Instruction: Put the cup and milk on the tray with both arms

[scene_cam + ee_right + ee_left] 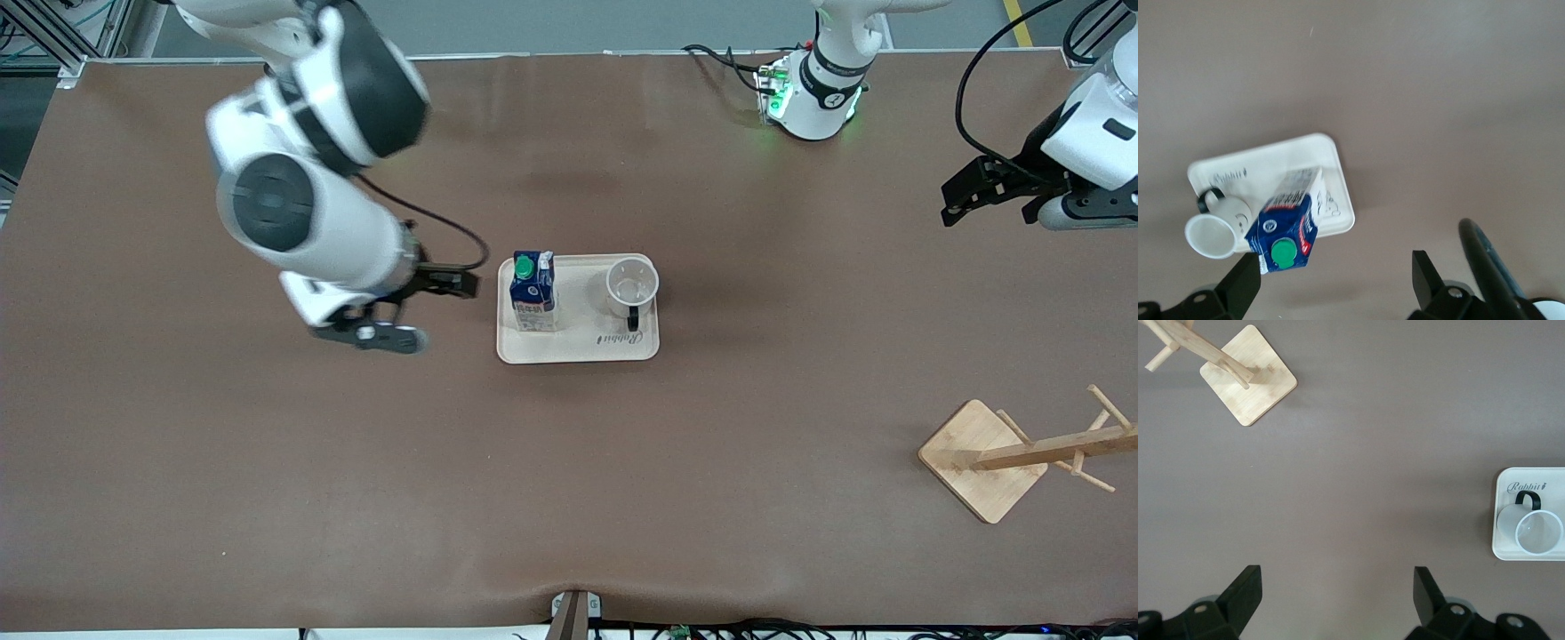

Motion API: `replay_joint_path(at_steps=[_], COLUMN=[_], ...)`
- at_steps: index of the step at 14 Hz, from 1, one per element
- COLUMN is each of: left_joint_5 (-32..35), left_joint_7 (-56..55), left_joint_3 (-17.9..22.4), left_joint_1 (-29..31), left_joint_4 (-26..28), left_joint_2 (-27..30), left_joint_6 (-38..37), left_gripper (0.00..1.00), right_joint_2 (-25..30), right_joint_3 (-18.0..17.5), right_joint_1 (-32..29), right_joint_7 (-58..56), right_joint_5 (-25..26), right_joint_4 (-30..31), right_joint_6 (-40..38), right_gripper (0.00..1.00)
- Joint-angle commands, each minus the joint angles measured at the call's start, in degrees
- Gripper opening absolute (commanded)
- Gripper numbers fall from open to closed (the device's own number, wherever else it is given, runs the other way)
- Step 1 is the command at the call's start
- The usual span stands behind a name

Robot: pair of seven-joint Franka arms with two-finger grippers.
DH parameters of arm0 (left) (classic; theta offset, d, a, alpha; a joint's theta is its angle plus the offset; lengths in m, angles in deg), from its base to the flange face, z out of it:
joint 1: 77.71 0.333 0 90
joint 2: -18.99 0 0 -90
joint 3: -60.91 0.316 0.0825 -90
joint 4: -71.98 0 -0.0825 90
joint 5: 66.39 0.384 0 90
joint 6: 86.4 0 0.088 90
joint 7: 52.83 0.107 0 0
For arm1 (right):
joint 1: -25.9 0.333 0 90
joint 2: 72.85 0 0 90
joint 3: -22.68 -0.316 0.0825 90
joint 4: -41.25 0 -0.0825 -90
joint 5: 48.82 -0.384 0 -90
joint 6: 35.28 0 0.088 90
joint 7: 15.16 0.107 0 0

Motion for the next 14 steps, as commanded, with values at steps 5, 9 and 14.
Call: replay_joint_path(at_steps=[5,9,14], left_joint_5=[0.2,0.2,0.2], left_joint_7=[0.7,0.7,0.0], left_joint_3=[-2.1,-2.1,-2.0], left_joint_1=[0.2,0.3,0.4], left_joint_4=[1.0,1.0,1.0], left_joint_2=[1.1,1.3,1.4], left_joint_6=[0.2,0.0,0.0], left_gripper=[1.00,1.00,1.00], right_joint_2=[9.1,13.9,21.1], right_joint_3=[-0.2,0.0,0.1], right_joint_1=[-3.6,-11.9,-17.1], right_joint_7=[-2.0,-12.1,-23.0], right_joint_5=[10.0,10.0,13.5], right_joint_4=[1.1,6.0,17.8], right_joint_6=[-3.1,-4.2,0.6], right_gripper=[1.00,1.00,1.00])
